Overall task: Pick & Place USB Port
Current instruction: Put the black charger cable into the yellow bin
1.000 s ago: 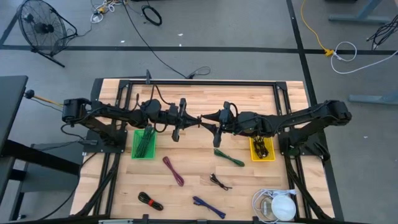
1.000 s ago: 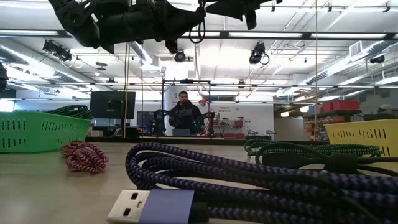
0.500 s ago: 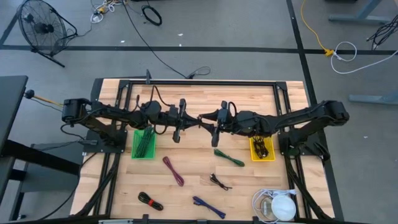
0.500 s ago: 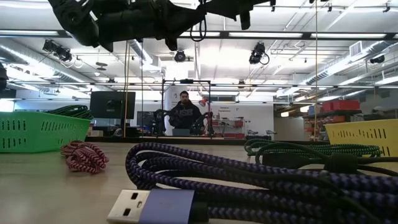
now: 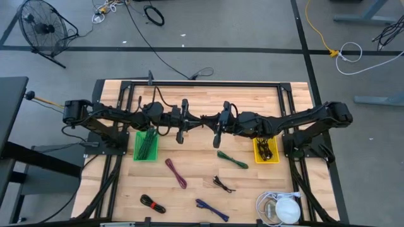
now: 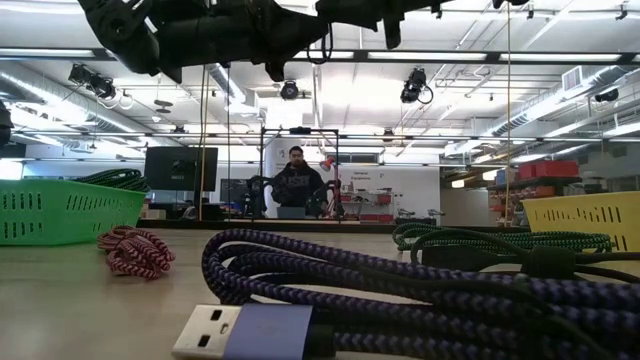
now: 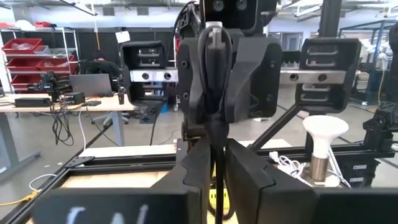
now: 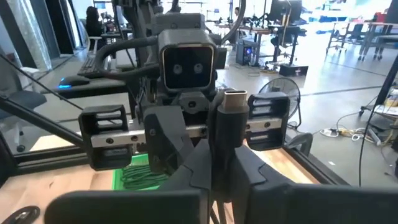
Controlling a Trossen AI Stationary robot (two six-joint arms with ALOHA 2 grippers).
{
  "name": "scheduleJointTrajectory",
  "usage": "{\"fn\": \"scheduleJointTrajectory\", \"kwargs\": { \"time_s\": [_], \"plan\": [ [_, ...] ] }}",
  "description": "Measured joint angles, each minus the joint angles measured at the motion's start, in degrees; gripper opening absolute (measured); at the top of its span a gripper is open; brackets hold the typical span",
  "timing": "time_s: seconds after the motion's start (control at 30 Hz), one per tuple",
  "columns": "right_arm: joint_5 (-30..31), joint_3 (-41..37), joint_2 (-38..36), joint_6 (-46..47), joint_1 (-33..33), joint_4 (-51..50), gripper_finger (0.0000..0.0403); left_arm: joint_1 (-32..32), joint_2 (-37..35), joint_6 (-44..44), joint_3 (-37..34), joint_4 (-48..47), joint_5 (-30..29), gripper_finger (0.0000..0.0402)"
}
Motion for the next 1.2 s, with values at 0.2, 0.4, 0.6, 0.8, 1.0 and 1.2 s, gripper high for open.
{"fn": "scheduleJointTrajectory", "kwargs": {
  "time_s": [0.2,0.4,0.6,0.8,1.0,1.2],
  "plan": [
    [0.9,0.12,-0.99,1.18,0.03,-2.65,0.002,0.02,0.0,0.07,-0.11,-0.75,0.42,0.0068],
    [3.78,0.22,-6.48,6.2,0.81,-15.61,0.002,0.02,0.0,1.67,-0.13,-1.28,1.8,0.007],
    [9.34,0.22,-12.8,19.28,3.81,-38.19,0.002,0.04,0.0,3.02,-0.13,-1.73,1.67,0.007],
    [11.01,0.22,-16.28,37.15,8.41,-58.62,0.002,0.88,0.0,3.02,-0.13,-3.59,1.69,0.007],
    [8.17,0.22,-16.63,53.97,12.31,-73.08,0.002,1.75,0.0,3.04,-0.13,-6.75,1.62,0.0071],
    [4.44,0.22,-16.63,68.59,15.63,-85.46,0.002,1.93,0.0,3.04,-0.13,-8.82,1.64,0.0071]
  ]
}}
